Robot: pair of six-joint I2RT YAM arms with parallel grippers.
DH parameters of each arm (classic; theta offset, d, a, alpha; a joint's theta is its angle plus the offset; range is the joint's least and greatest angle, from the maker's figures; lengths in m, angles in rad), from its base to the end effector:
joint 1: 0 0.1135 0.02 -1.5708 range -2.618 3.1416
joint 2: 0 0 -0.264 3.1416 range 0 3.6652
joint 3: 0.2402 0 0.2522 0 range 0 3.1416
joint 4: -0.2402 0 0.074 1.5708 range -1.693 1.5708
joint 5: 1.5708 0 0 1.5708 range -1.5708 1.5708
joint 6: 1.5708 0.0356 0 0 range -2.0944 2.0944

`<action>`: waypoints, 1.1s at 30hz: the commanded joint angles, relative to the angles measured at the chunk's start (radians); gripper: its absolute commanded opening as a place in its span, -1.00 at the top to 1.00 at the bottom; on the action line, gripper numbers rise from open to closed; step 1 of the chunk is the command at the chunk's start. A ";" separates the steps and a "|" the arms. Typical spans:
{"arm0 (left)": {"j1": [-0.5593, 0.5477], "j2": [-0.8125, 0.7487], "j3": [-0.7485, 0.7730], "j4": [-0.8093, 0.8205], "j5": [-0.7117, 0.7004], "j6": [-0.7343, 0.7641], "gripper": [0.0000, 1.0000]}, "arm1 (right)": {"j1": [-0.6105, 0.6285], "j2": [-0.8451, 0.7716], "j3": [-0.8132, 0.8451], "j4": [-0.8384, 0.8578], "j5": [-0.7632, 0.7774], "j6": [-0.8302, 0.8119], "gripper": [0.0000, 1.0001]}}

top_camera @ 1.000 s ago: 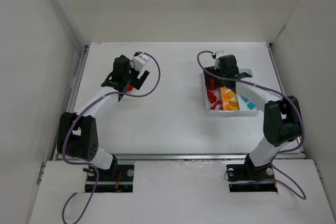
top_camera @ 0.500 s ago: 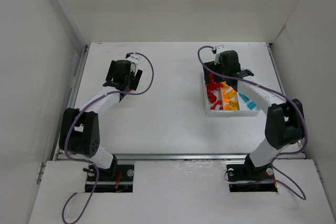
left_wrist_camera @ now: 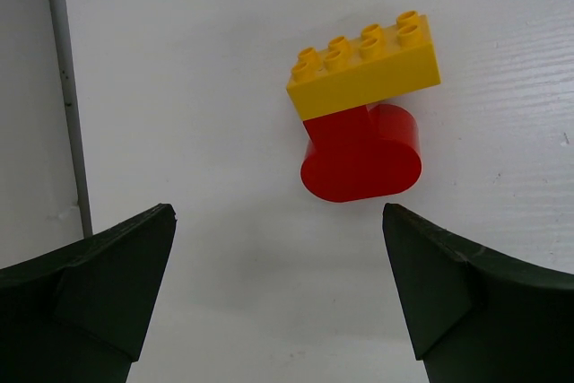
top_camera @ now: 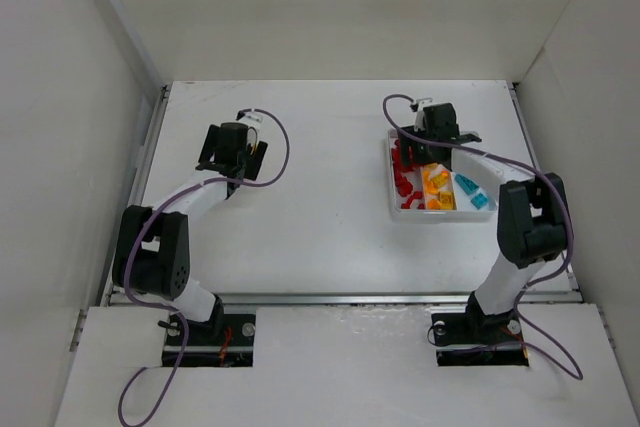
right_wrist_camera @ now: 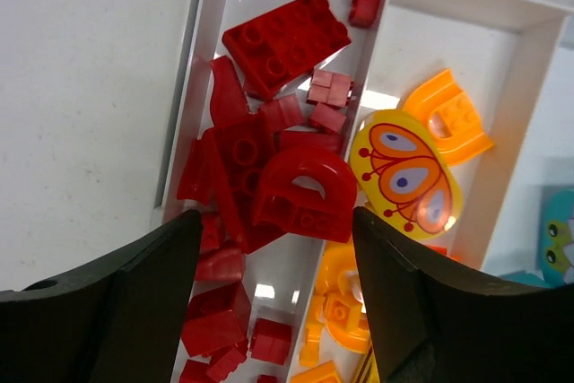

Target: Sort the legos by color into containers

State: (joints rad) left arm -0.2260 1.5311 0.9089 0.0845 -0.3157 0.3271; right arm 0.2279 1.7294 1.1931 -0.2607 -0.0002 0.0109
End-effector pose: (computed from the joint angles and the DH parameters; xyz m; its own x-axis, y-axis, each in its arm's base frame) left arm 0.3301 -0.0646 0.2280 -0.4877 0.4255 -0.7623 0.1160 0.8970 0.4265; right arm 0.3697 0.0857 0.2222 -0.6992 -0.1510 -0.6988 -0.2184 0.9758 0.0078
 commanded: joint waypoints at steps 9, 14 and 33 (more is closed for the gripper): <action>0.005 -0.028 -0.018 0.052 0.001 0.006 -1.00 | 0.002 0.064 0.023 0.020 -0.073 -0.066 -0.46; 0.005 -0.028 -0.027 0.052 0.001 0.016 -1.00 | 0.002 0.073 0.023 0.001 -0.109 -0.066 -0.29; 0.014 -0.028 -0.027 0.061 0.010 0.016 -1.00 | 0.047 0.041 0.046 -0.025 -0.001 -0.108 0.57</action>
State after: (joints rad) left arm -0.2157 1.5311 0.8787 0.1162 -0.3069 0.3424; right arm 0.2306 1.7752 1.2091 -0.2630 0.0090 -0.0937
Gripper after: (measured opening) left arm 0.997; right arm 0.335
